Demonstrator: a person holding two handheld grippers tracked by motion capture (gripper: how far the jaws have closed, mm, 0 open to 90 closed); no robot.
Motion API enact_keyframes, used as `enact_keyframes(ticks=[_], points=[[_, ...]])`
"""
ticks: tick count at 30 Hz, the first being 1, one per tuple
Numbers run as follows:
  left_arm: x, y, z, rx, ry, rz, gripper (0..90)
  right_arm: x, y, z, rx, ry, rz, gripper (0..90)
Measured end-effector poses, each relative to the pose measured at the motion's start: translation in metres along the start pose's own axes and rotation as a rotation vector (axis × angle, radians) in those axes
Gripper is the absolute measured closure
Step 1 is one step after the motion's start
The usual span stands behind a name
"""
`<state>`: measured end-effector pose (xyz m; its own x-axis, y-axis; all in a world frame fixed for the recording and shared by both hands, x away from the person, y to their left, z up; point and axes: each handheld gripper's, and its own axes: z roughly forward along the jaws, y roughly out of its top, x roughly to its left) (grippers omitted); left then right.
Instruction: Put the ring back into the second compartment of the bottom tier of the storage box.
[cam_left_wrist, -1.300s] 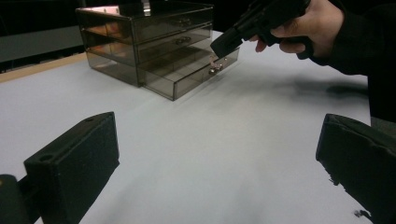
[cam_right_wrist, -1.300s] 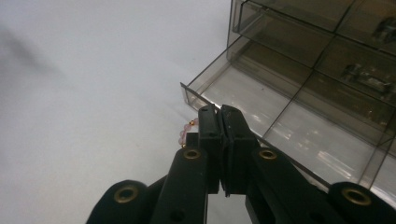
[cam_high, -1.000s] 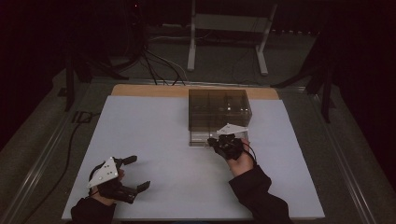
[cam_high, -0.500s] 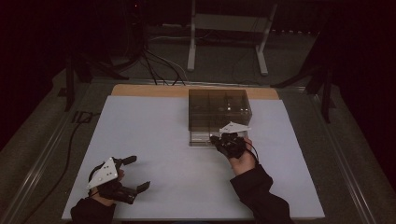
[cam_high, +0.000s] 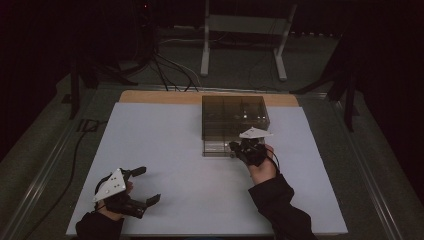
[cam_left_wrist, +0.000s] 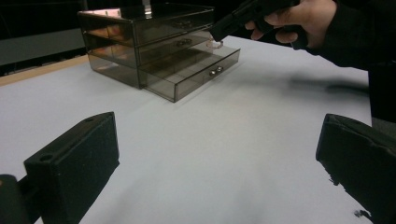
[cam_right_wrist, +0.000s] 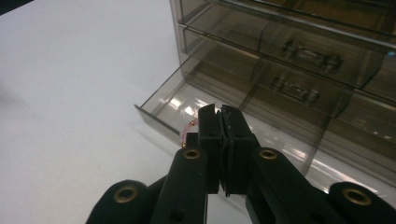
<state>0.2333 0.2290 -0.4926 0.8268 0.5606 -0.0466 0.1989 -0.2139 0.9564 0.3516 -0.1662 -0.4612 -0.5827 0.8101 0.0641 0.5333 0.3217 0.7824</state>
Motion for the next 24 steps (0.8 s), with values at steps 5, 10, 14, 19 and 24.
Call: enact_keyframes(ticks=[5,10,14,19,24], points=[[0.0,0.0,0.0,0.0,-0.001,0.002,0.4,-0.006,0.002,-0.002,-0.008,-0.018,0.014,88.3],[0.0,0.0,0.0,-0.001,0.001,0.001,0.4,-0.012,0.003,-0.002,-0.016,-0.031,0.038,88.2],[0.0,0.0,-0.001,-0.001,0.0,0.001,0.4,-0.016,0.003,-0.001,-0.014,-0.041,0.059,88.2],[0.0,0.0,0.0,-0.002,0.0,0.001,0.4,-0.02,0.004,0.001,-0.011,-0.051,0.068,88.2],[-0.001,0.0,0.0,0.0,0.001,0.001,0.4,-0.022,0.005,0.005,-0.007,-0.058,0.075,88.2]])
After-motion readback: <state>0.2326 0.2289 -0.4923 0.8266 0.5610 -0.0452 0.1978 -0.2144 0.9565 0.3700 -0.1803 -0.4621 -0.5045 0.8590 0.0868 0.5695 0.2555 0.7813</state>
